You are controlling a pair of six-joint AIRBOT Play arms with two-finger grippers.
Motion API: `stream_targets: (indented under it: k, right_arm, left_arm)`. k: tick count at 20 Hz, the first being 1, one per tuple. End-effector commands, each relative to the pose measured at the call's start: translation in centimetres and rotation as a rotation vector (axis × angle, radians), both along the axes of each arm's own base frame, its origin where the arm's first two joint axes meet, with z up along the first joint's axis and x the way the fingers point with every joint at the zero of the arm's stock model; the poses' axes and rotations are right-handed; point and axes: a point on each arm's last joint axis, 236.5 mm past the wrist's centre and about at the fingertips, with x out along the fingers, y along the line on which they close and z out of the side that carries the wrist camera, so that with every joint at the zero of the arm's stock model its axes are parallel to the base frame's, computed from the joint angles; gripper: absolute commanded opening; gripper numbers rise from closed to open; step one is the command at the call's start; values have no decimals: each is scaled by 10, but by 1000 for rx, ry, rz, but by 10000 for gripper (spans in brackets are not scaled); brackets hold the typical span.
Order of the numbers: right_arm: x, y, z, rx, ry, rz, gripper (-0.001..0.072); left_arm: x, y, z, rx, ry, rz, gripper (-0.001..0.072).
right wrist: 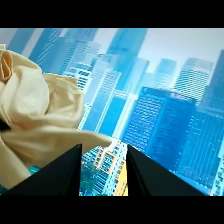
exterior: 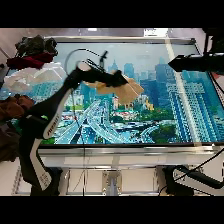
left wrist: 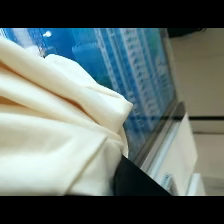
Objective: Fold the shirts.
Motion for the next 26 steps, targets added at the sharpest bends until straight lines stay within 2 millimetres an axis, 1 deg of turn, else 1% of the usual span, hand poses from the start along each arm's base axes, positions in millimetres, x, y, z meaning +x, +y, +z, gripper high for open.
stream_targets:
  k: [1,2,3,4,5,6,7,8,9,10,11,12,13,14,15,16,17,19,20,22,24,25,26]
  right_arm:
    - [-11,-41,-16,-29,47,-79,334]
    - [-13,-43,-31,-40,77,-83,366]
    - [-16,-45,-50,-41,114,-88,444]
    - [-19,-43,-70,-25,151,-91,457]
    - [-23,-41,-93,-2,192,-96,459]
    - [-28,-35,-121,32,238,-99,481]
    - [-34,-26,-148,81,294,-93,492]
    - [-42,-12,-176,167,365,-89,519]
    - [-49,3,-201,246,425,-80,521]
    - [-52,12,-218,312,467,-94,522]
    - [-50,16,-232,370,489,-126,522]
    - [-43,19,-243,430,498,-166,522]
    - [-37,24,-250,477,506,-190,523]
    - [-30,31,-258,512,510,-199,523]
    - [-25,40,-267,512,504,-182,524]
    - [-21,46,-278,493,499,-183,524]
    - [-15,48,-291,456,486,-204,524]
    - [-2,47,-304,416,448,-246,523]
    - [3,46,-305,405,432,-255,523]
    - [16,37,-301,390,389,-283,515]
    - [28,31,-294,399,362,-315,466]
    - [31,32,-292,405,361,-312,410]
    - [32,36,-292,413,372,-296,312]
  left_arm:
    - [-54,-45,-49,248,-164,-150,17]
    - [-56,-43,-59,312,-210,-171,68]
    - [-51,-45,-56,319,-238,-158,471]
    - [-40,-45,-46,299,-262,-124,701]
    - [-22,-43,-30,275,-301,-81,720]
    - [-2,-38,-12,255,-345,-36,720]
    - [23,-26,10,243,-397,23,720]
    - [48,-10,29,239,-427,97,720]
    - [75,14,44,255,-442,187,720]
    - [96,44,46,291,-420,279,720]
    - [112,77,38,328,-344,371,720]
    - [118,105,25,362,-258,421,720]
    - [118,128,10,392,-179,439,720]
    - [116,146,-1,415,-126,443,720]
    - [114,159,-9,427,-81,445,720]
    - [112,167,-13,433,-53,445,720]
    - [112,171,-14,435,-40,444,720]
    - [110,173,-15,445,-50,420,720]
    - [110,173,-15,450,-67,406,720]
    - [110,172,-14,454,-83,394,720]
    - [110,173,-14,456,-88,389,720]
    - [111,173,-14,456,-88,390,720]
    - [111,173,-14,456,-88,390,720]
